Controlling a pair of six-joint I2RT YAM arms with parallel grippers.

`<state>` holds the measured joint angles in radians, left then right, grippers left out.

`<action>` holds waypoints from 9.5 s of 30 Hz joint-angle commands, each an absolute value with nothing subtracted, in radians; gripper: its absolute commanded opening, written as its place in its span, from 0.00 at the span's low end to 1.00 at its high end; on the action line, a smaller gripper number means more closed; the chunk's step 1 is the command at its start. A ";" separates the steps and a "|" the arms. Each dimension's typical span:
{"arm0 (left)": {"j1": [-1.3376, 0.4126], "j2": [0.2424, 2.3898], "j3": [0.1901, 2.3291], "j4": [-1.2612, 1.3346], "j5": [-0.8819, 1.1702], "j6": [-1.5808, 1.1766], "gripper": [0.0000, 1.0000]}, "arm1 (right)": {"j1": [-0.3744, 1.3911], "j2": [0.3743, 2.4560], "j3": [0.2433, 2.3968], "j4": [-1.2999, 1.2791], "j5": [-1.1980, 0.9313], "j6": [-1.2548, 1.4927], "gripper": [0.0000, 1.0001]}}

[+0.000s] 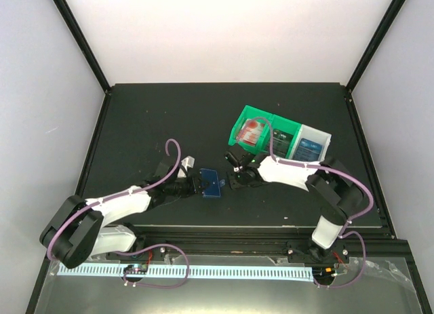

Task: Put the credit cards into the card holder
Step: Open the card holder at the center of the board, then move the storage box to the center of the board.

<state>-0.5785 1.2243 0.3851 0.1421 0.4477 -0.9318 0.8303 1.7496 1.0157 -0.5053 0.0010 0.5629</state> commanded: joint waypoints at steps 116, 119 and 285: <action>-0.581 1.273 0.586 -0.124 0.335 -0.576 0.01 | 0.788 1.412 1.029 -0.445 -0.077 0.522 0.50; -0.581 1.275 0.588 -0.121 0.344 -0.580 0.02 | 0.803 1.437 1.045 -0.438 -0.103 0.515 0.51; -0.679 1.603 0.710 0.218 0.408 -0.690 0.44 | 0.361 1.994 1.800 -0.752 0.066 -0.089 0.66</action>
